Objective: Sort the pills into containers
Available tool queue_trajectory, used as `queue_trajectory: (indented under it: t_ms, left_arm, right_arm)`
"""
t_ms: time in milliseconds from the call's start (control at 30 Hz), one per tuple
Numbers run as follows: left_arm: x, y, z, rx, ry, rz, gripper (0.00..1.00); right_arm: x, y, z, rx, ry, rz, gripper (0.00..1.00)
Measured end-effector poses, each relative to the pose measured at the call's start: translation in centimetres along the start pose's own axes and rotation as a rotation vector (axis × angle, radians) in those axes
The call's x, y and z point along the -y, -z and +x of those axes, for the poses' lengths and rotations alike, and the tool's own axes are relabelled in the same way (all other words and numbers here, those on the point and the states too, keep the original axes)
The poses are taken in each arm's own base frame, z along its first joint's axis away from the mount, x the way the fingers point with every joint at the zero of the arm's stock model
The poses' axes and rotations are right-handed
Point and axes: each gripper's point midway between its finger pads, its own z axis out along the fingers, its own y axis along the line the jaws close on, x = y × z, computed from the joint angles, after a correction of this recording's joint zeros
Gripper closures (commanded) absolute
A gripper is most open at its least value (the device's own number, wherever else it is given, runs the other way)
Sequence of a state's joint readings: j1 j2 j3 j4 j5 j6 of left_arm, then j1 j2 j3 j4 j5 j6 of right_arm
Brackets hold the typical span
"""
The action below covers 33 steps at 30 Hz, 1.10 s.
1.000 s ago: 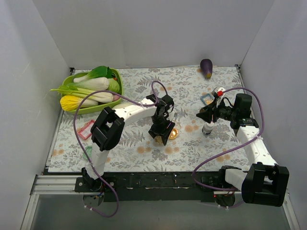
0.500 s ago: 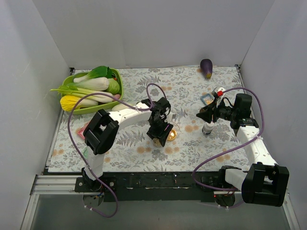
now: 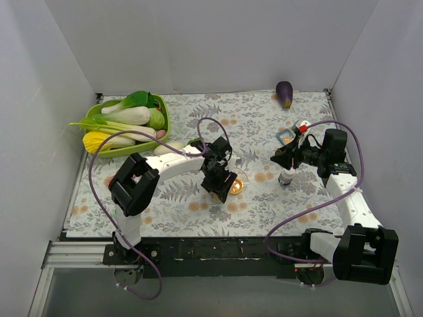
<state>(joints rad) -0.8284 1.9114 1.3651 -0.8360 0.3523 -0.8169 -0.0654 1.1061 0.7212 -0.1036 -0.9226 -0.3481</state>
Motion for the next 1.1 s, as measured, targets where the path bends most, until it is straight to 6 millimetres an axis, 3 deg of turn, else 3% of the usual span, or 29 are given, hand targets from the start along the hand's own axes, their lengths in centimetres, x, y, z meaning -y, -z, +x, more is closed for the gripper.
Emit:
queue_trajectory:
  t_ms: [267,567,833,1100]
  left_arm:
    - [0.5,1.5,-0.2,0.092,-0.063,0.015,1.0]
    - [-0.1,0.7,0.8,0.083,-0.071,0.013,1.0]
    - [-0.1,0.5,0.5,0.109,-0.091,0.017,1.0]
    - [0.0,1.4,1.1,0.209,-0.153,0.03,1.0]
  right_arm:
    - [0.0,0.0,0.0,0.0,0.0,0.0,0.99]
    - [0.0,0.0,0.0,0.0,0.0,0.0,0.99]
    - [0.0,0.0,0.0,-0.001,0.0,0.0,0.99]
    - [0.0,0.0,0.0,0.001,0.009,-0.004,0.99]
